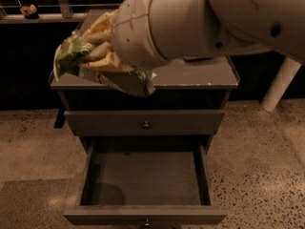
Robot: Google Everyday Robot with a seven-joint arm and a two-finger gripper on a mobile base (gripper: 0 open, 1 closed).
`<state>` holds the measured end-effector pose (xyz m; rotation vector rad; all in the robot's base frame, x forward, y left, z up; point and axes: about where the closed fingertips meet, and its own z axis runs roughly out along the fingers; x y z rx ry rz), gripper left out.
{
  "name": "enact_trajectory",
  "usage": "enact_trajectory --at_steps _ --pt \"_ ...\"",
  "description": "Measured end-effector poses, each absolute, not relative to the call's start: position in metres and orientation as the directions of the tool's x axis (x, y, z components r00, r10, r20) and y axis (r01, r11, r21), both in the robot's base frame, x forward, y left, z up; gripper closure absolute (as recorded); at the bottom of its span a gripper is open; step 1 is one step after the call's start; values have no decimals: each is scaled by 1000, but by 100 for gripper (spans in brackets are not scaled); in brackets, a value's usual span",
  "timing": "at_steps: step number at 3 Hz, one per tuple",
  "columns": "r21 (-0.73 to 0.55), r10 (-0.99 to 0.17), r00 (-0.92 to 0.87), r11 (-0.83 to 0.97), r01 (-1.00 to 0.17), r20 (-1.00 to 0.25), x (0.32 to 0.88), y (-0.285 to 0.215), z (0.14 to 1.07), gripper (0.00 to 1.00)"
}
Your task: Place green jalapeno chip bag into middle drawer
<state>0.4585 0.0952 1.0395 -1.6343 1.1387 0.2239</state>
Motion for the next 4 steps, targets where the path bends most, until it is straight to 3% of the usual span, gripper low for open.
enact_trajectory --at_steps 1,3,4 --pt "-604 -559 453 110 -789 -694 447 71 1033 100" --pt "-585 -593 427 95 -805 -683 446 71 1024 100" --pt "-515 -708 313 82 -853 -633 434 49 985 100"
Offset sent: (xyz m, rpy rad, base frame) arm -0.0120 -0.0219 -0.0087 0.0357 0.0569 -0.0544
